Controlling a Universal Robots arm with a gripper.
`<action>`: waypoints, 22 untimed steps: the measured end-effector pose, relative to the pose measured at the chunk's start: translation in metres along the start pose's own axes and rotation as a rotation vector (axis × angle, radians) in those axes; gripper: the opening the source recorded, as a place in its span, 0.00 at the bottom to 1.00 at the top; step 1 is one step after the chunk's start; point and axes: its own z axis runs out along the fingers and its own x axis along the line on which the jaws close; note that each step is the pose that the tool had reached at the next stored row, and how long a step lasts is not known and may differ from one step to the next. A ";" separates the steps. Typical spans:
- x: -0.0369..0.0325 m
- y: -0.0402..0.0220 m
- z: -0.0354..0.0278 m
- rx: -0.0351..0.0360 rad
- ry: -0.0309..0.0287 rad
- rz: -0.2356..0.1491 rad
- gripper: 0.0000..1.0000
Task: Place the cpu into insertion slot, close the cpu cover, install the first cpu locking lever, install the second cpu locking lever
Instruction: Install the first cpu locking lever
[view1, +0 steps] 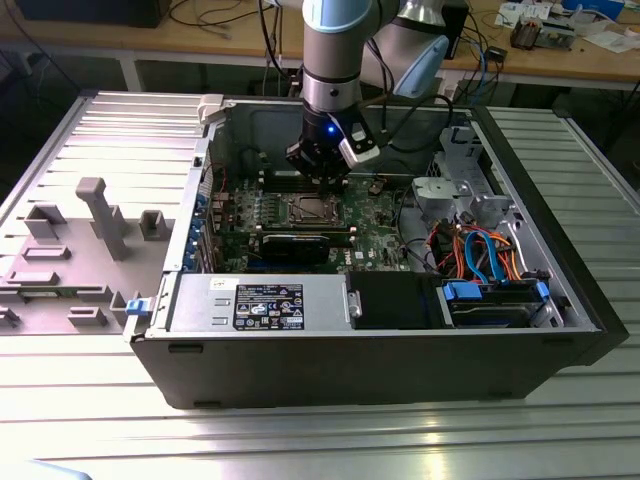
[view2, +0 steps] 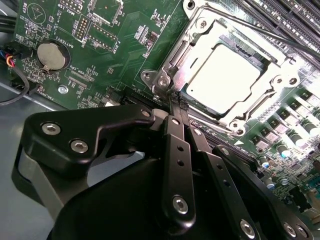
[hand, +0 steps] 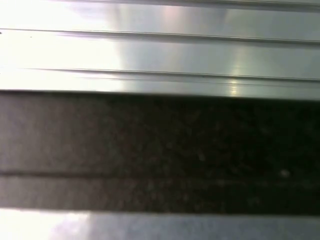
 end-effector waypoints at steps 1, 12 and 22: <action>0.0000 0.0000 0.0000 0.0000 0.0000 0.000 0.11; -0.0003 -0.0002 -0.0023 -0.0004 0.0001 0.000 0.11; -0.0004 -0.0029 -0.0013 -0.0006 0.0006 0.000 0.11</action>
